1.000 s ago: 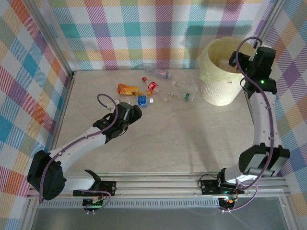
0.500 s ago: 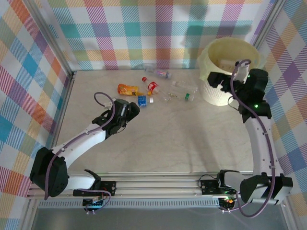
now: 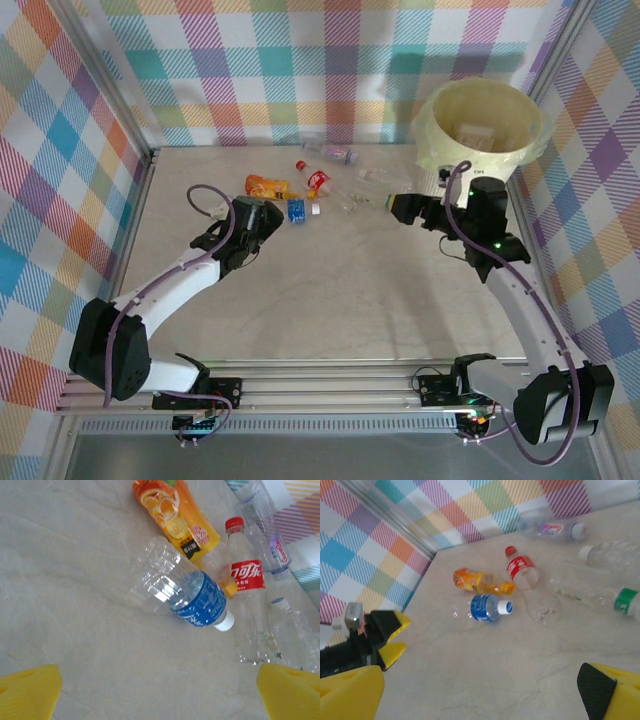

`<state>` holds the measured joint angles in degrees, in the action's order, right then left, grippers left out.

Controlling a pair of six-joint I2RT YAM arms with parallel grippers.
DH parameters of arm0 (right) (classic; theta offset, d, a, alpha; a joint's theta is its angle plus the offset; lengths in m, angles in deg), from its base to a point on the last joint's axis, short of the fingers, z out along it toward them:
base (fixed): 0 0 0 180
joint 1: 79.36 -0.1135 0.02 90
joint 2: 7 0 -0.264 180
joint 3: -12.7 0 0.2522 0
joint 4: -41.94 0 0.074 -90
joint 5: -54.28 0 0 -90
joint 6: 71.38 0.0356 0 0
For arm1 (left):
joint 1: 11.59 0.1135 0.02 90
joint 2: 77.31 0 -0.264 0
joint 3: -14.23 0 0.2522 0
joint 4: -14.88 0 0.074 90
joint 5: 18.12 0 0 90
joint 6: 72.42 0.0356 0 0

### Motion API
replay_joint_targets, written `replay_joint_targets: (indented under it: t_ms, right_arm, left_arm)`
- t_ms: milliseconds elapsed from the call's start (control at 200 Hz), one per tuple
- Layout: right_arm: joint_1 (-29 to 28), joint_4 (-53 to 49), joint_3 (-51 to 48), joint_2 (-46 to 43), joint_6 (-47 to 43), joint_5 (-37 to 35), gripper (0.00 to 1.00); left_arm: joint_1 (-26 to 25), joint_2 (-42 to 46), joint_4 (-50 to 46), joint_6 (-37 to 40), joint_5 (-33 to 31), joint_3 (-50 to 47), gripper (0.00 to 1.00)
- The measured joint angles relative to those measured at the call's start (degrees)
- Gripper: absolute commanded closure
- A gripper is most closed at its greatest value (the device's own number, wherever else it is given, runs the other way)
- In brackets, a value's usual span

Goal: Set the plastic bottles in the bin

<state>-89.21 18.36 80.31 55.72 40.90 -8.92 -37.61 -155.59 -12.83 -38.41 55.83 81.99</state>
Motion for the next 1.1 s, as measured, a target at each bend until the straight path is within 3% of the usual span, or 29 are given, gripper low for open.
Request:
replay_joint_targets:
  t_ms: [440,620,875,1105]
  right_arm:
    - [-9.4,9.3,-6.9,7.5,6.1,-4.3,0.0]
    - [-10.5,10.9,-7.0,8.8,6.5,-6.4,0.0]
    - [-10.5,11.0,-7.0,8.8,6.4,-9.1,0.0]
    - [-10.5,8.5,-7.0,7.0,4.4,-11.5,0.0]
  left_arm:
    - [7.7,-10.4,-3.3,-0.5,1.4,10.2,0.0]
    - [10.8,-20.1,-9.7,-2.2,2.3,22.9,0.0]
    - [11.2,-35.5,-17.9,-7.7,5.6,41.6,0.0]
    - [11.1,-37.7,-21.9,-15.4,9.1,39.3,0.0]
